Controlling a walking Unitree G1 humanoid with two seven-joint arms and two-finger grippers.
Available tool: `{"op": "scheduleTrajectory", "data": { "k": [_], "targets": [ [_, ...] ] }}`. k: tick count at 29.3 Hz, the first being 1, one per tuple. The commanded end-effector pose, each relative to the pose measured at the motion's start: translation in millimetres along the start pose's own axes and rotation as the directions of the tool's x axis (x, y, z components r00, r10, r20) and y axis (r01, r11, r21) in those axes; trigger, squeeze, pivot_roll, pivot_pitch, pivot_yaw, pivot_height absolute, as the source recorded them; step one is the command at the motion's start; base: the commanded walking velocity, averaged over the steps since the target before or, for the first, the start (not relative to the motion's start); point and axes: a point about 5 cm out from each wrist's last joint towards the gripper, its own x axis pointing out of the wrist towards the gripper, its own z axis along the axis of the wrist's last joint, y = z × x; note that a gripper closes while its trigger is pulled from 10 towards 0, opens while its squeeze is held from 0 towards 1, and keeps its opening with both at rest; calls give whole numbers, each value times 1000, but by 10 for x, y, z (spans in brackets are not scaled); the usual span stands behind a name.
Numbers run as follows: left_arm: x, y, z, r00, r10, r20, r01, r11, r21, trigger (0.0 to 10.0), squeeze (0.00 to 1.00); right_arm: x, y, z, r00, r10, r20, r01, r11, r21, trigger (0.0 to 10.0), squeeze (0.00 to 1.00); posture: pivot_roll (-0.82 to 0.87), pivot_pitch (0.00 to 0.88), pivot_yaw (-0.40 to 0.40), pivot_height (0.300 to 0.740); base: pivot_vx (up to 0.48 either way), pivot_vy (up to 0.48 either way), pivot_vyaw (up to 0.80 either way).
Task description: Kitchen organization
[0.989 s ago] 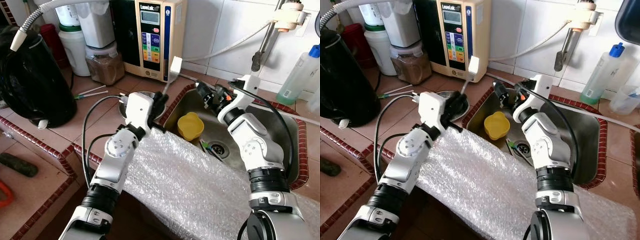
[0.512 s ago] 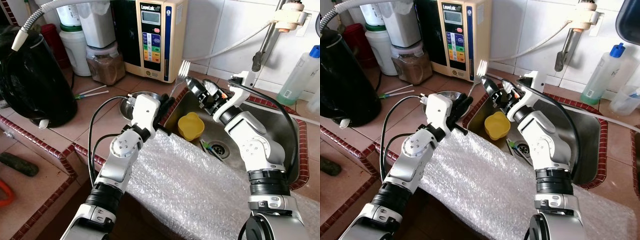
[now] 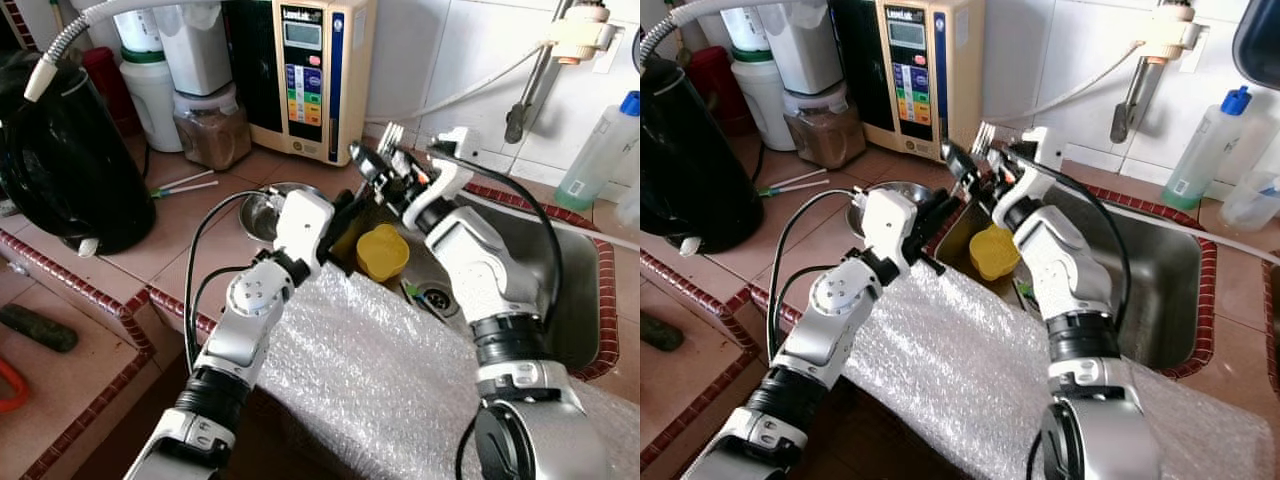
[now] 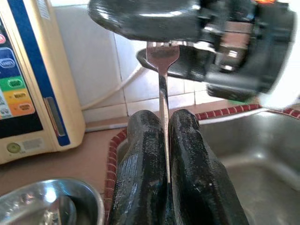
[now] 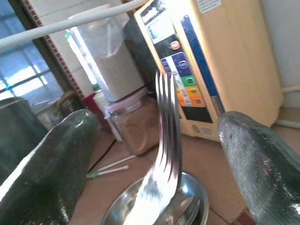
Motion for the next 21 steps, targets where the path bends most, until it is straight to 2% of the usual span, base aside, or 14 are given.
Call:
{"op": "scheduleTrajectory", "data": {
  "k": [1,10,21],
  "targets": [
    [9,-19,61,999,-16,28,15,1000,24,0,0,30,-21,40,999,-27,17,27,1000,9,0,0,160,0,7,740,0,0,0],
    [-9,-44,34,1000,-11,28,10,1000,14,0,0,54,-54,-6,999,-38,16,37,996,77,0,0,161,0,-4,740,0,0,0],
    [-15,-29,-4,1000,-4,20,3,1000,16,0,0,34,-116,-32,997,-69,33,66,994,89,0,0,160,0,-6,740,0,0,0]
  ]
}}
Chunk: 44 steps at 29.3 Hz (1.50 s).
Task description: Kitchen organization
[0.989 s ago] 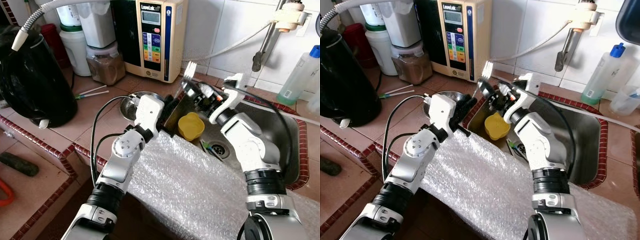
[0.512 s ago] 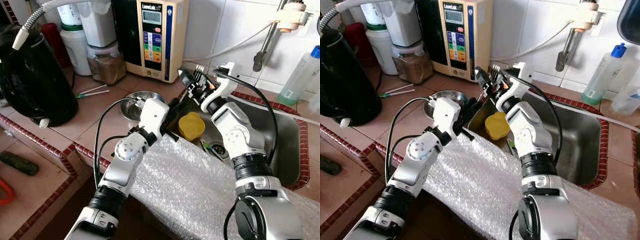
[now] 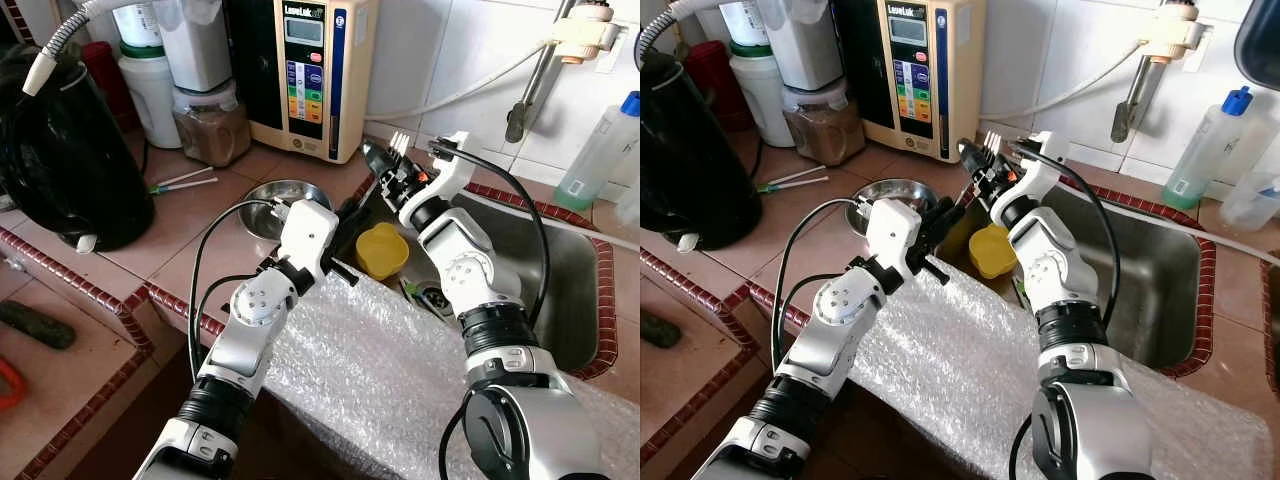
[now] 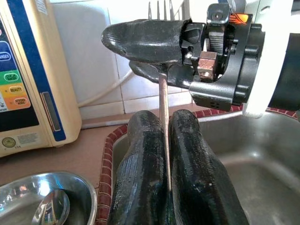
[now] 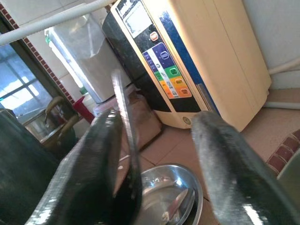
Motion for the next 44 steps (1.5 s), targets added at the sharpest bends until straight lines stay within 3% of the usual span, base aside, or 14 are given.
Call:
{"op": "scheduleTrajectory", "data": {
  "k": [1,23,30,36,37,38,44],
  "targets": [
    [9,11,20,1000,-2,13,2,1000,15,0,0,9,-45,98,998,-29,47,28,999,17,0,0,159,0,-6,740,0,0,0],
    [29,309,28,996,85,-4,-84,996,40,0,0,24,-138,120,988,-95,124,84,993,86,0,0,184,0,14,740,0,0,0],
    [67,437,64,990,144,-2,-143,985,101,0,0,55,-121,124,987,-96,128,87,993,79,0,0,179,0,15,740,0,0,0],
    [66,499,49,983,183,-13,-181,977,109,0,0,62,-123,144,985,-104,136,95,993,69,0,0,177,0,17,740,0,0,0],
    [66,497,26,983,183,-22,-181,980,84,10000,0,53,-142,169,980,-128,153,128,992,12,0,0,179,0,17,740,0,0,0],
    [62,498,23,983,183,-22,-181,981,71,10000,1000,53,-141,178,978,-131,160,132,991,3,0,0,179,0,17,740,0,0,0],
    [38,486,-2,989,140,-50,-137,989,61,10000,1000,43,-172,289,960,-184,210,214,968,-133,0,0,177,0,13,740,0,0,0]
  ]
}}
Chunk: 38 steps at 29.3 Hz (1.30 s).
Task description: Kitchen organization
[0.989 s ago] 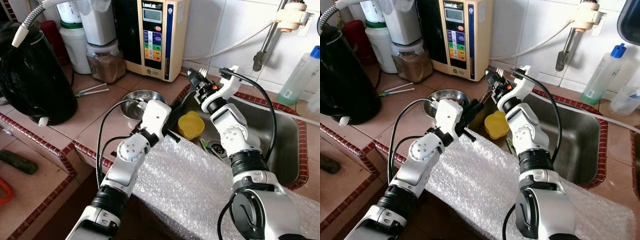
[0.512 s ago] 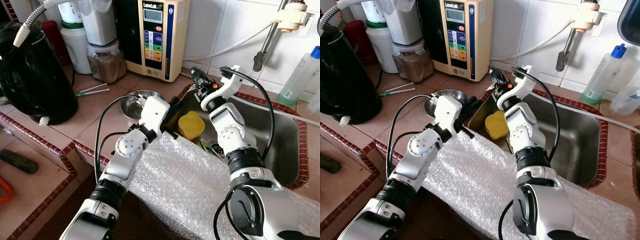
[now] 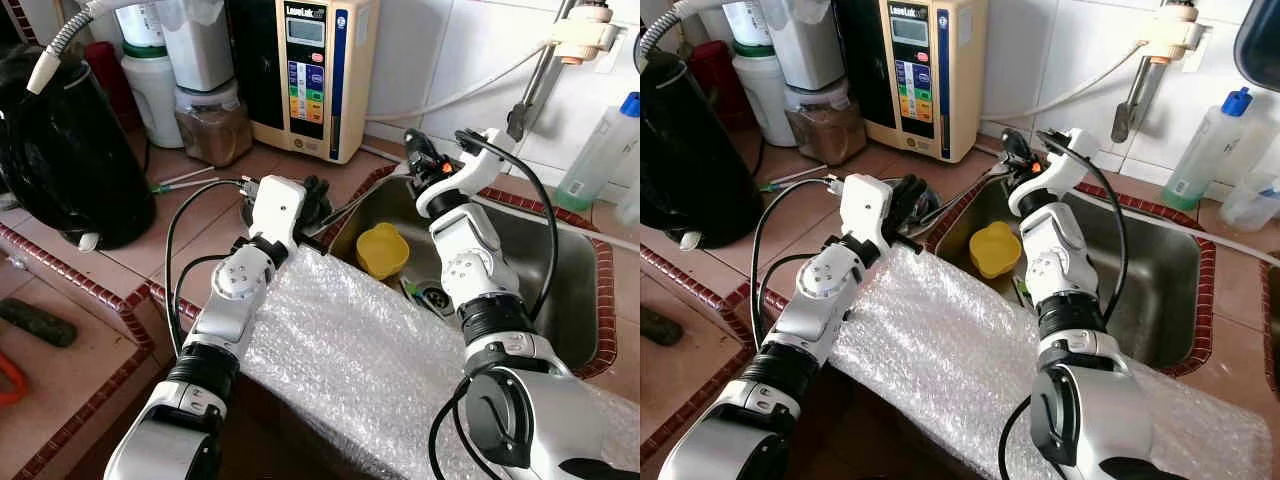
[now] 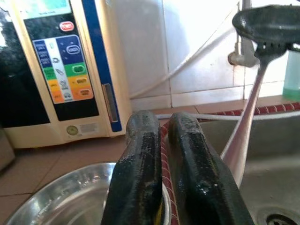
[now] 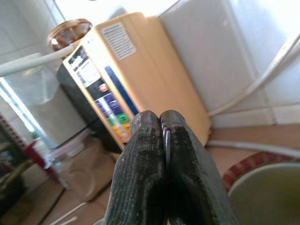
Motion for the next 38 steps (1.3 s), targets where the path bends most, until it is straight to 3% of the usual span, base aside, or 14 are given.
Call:
{"op": "scheduleTrajectory", "data": {
  "k": [1,5,9,10,13,18,29,38],
  "targets": [
    [4,12,18,1000,-21,-8,21,1000,0,10000,1000,55,24,101,1000,-9,28,12,996,-89,0,0,177,0,13,740,0,0,0],
    [-13,0,-6,998,-64,-28,64,998,-25,10000,1000,52,-19,155,998,-41,54,50,983,-177,0,0,177,0,5,740,0,0,0],
    [-44,-32,-22,991,-129,-46,126,991,-54,10000,1000,32,-110,218,992,-88,85,112,936,-333,0,0,179,0,1,740,0,0,0],
    [-44,-32,-22,991,-129,-46,126,991,-54,10000,1000,32,-110,218,992,-88,85,112,936,-333,0,0,179,0,1,740,0,0,0],
    [-56,-48,-24,987,-153,-53,150,987,-62,10000,1000,-4,-168,201,992,-93,81,121,864,-490,0,0,182,0,-1,740,0,0,0],
    [-58,-105,2,979,-196,-49,191,978,-88,10000,1000,-86,-266,87,993,-107,49,112,738,-665,0,0,187,0,-4,740,0,0,0],
    [-141,-257,-45,931,-348,-108,336,935,-112,10000,1000,-226,-477,-81,978,-209,9,148,664,-732,0,0,187,0,-2,740,0,0,0],
    [-164,-295,-69,914,-383,-136,368,922,-123,10000,1000,-341,-577,-247,965,-258,-53,120,612,-781,0,0,185,0,5,740,0,0,0]
  ]
}}
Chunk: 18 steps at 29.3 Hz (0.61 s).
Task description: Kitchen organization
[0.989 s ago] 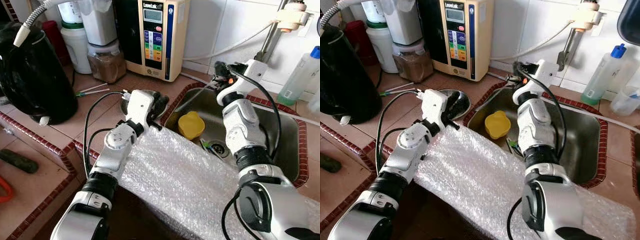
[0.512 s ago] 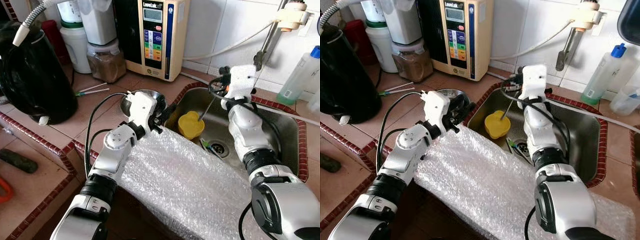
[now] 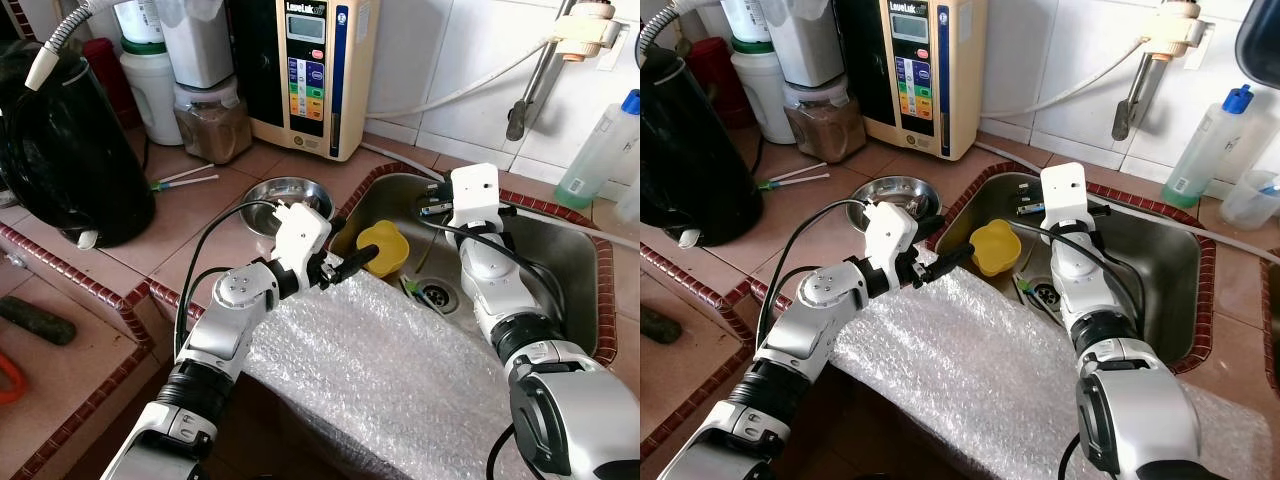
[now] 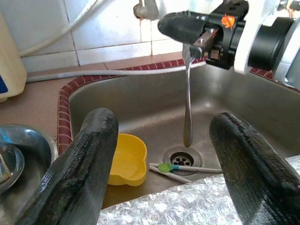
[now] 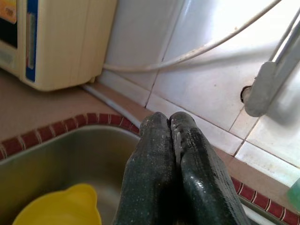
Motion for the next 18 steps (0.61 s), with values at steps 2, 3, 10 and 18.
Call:
{"op": "scheduleTrajectory", "data": {
  "k": [2,3,10,18],
  "targets": [
    [-3,-10,23,1000,-4,-3,4,1000,16,10000,1000,-38,7,-87,999,9,-33,-10,1000,-21,0,0,185,0,5,740,0,0,0],
    [-7,-7,26,1000,-2,-6,2,1000,16,10000,1000,-57,28,-127,999,18,-50,-19,1000,-19,1725,0,185,0,6,740,0,0,0],
    [-15,24,-1,999,23,-43,-22,999,34,10000,1000,-98,103,-225,994,40,-106,-39,999,16,10000,20,188,0,3,740,0,0,0],
    [-30,47,-34,997,37,-69,-34,999,43,10000,1000,-114,129,-254,991,57,-121,-48,996,72,10000,1000,180,0,5,740,0,0,0]
  ]
}}
